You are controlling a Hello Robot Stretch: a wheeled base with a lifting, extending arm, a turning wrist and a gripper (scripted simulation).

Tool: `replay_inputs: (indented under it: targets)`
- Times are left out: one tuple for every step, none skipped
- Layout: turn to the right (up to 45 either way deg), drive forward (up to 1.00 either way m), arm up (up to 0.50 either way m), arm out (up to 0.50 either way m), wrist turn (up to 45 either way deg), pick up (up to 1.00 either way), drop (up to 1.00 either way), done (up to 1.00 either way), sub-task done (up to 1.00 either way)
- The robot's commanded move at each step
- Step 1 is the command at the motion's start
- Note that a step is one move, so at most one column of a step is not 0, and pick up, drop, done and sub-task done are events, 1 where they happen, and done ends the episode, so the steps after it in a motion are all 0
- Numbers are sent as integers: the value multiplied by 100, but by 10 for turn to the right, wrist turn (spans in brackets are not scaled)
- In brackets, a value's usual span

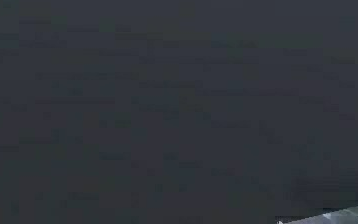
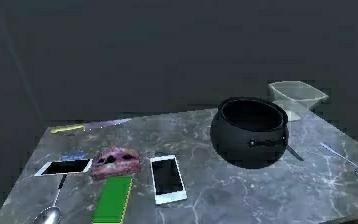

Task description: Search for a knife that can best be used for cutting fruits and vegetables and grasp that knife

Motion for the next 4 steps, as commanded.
replay_inputs:
  targets:
    - [450,0,0,0,0,0,0,0,0]
    - [-30,0,0,0,0,0,0,0,0]
    - [450,0,0,0,0,0,0,0,0]
    - [450,0,0,0,0,0,0,0,0]
